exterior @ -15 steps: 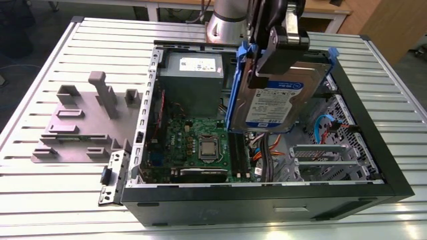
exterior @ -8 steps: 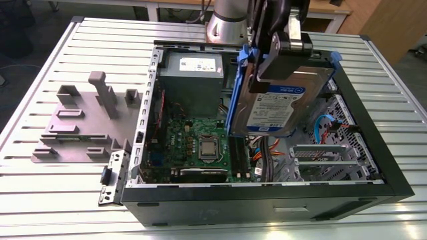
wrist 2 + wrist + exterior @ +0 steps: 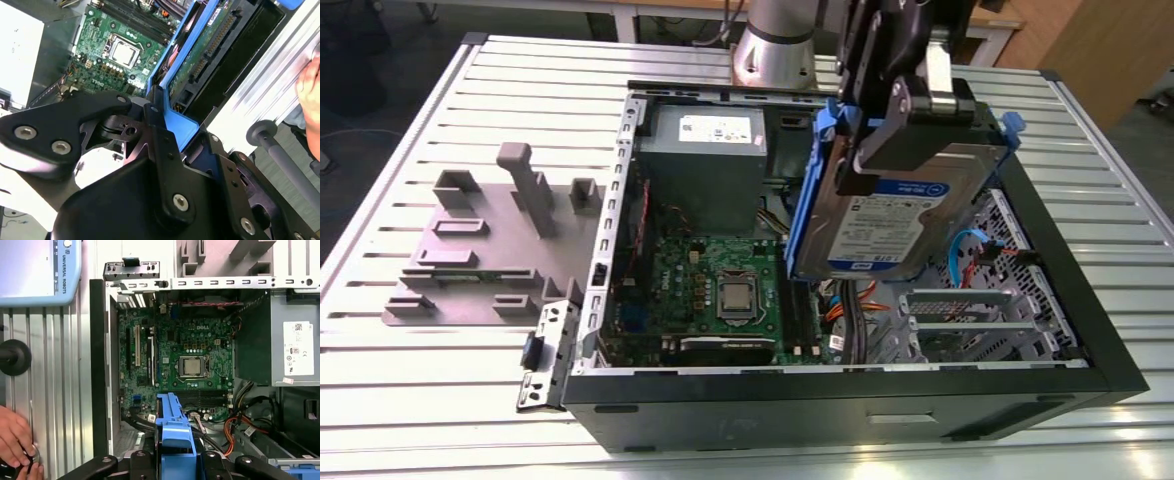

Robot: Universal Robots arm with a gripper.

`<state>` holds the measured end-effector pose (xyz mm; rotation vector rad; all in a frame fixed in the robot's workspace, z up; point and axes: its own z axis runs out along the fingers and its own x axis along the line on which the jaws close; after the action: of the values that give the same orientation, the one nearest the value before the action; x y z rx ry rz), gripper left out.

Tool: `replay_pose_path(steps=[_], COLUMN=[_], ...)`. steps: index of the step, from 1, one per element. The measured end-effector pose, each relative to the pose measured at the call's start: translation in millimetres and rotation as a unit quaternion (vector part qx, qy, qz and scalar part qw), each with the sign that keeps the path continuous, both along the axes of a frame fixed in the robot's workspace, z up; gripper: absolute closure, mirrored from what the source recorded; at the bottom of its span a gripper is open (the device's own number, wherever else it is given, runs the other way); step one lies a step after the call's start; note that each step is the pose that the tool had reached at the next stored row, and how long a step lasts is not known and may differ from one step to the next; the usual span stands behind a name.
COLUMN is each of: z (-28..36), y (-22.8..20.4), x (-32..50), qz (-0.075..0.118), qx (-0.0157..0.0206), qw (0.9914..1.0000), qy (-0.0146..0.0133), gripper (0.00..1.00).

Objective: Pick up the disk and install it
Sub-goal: 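Insert the disk into the insertion slot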

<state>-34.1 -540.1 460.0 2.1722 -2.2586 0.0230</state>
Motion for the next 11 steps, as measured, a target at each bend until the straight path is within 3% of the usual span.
replay_pose_path(steps=[4, 11], z=[-0.1, -0.4], y=[-2.6, -12.4], x=[4.7, 10.1], qz=[0.0, 0.0], qx=[0.0, 0.0], qw=[1.0, 1.0], qy=[0.0, 0.0], gripper=[0.64, 0.64])
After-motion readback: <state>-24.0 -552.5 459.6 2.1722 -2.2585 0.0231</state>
